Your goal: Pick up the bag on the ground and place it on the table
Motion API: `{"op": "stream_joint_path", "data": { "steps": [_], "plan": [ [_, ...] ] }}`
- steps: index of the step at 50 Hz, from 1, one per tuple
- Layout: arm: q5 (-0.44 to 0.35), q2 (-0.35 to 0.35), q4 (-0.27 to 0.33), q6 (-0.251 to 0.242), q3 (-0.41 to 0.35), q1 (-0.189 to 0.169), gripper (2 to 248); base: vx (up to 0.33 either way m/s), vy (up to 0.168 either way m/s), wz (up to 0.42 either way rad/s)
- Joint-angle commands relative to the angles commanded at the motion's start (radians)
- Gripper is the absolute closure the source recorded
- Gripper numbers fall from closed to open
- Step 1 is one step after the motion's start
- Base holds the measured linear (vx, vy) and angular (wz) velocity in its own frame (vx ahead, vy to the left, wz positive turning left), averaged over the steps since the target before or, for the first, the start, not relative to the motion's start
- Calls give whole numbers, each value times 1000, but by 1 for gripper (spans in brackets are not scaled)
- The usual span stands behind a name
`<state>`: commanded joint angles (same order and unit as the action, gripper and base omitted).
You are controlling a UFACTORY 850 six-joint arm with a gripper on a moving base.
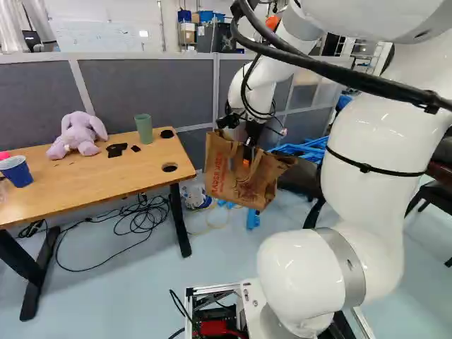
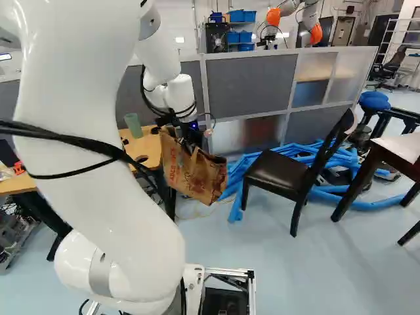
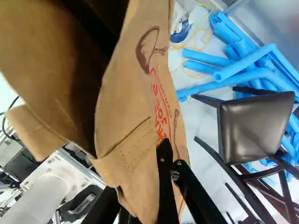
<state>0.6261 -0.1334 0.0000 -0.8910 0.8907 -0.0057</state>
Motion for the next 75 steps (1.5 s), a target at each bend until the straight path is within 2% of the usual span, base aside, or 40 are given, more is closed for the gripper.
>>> {"op": "stream_joint_path", "data": {
  "steps": [75],
  "plan": [
    [226,156,0,0,91,-21,232,0,0,0]
  ]
}}
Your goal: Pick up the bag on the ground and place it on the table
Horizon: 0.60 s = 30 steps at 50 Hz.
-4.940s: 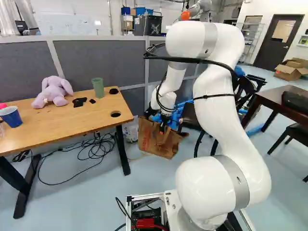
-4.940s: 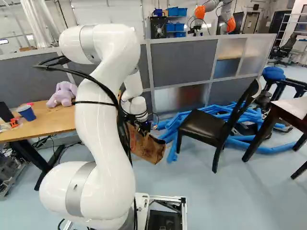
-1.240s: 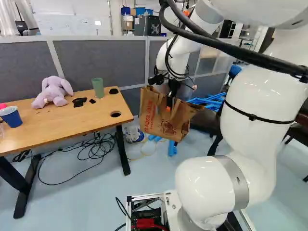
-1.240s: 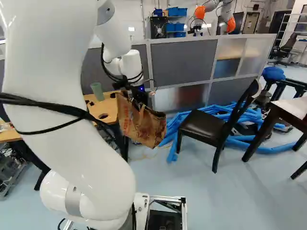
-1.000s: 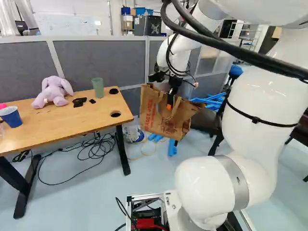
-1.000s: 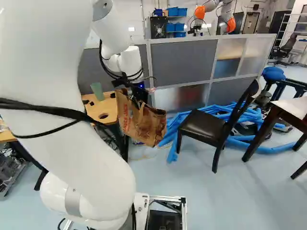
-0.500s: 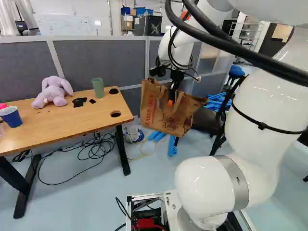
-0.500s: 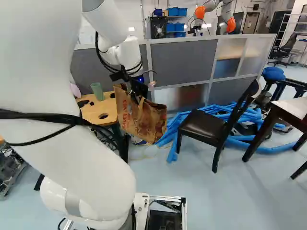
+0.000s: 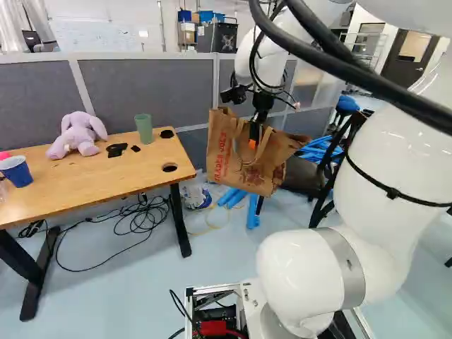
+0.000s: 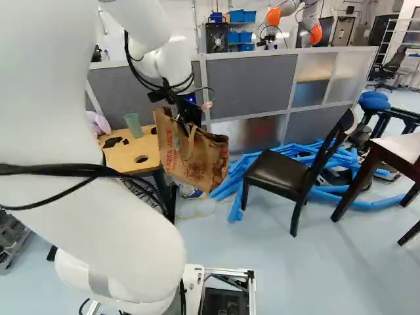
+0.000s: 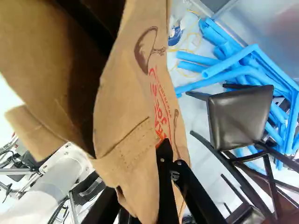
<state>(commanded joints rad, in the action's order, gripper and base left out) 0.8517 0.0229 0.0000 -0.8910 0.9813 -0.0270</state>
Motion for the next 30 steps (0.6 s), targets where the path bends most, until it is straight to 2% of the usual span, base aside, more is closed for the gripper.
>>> {"op": "stream_joint_path", "data": {
  "steps": [30],
  "plan": [
    [67,41,0,0,56,1,232,0,0,0]
  ]
}}
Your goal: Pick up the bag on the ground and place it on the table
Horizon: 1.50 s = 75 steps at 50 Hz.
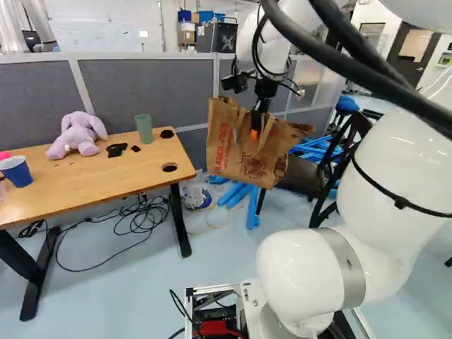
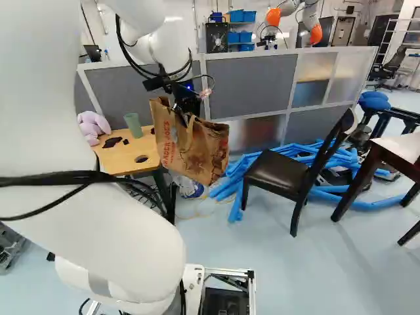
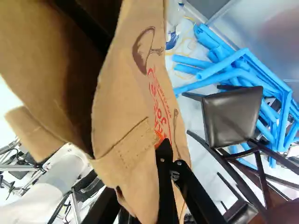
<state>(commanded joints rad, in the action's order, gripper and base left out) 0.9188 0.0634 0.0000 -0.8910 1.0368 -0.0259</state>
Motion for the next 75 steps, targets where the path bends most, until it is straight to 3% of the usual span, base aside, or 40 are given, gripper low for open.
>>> {"op": "stream_joint_path", "data": {
  "steps": [43,75],
  "plan": [
    [7,-5,0,0,13,0,232,0,0,1],
    [7,-5,0,0,13,0,232,-6,36,186]
  ]
}}
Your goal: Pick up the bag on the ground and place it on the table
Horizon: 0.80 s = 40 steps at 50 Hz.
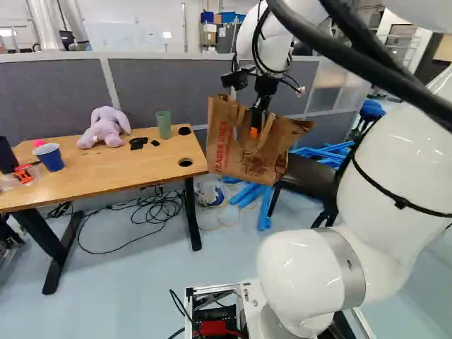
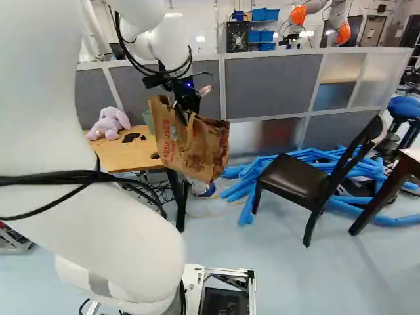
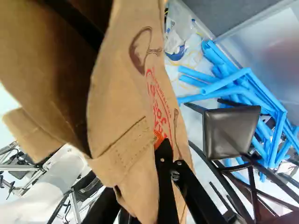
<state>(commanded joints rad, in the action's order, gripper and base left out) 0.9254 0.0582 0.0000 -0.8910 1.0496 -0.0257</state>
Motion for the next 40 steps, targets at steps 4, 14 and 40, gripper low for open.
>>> {"op": "stream_joint_path", "data": {
  "steps": [4,14,40],
  "plan": [
    [0,0,0,0,0,0,232,2,66,314],
    [0,0,0,0,0,0,232,0,70,333],
    [0,0,0,0,0,0,232,-2,72,350]
  ]
}}
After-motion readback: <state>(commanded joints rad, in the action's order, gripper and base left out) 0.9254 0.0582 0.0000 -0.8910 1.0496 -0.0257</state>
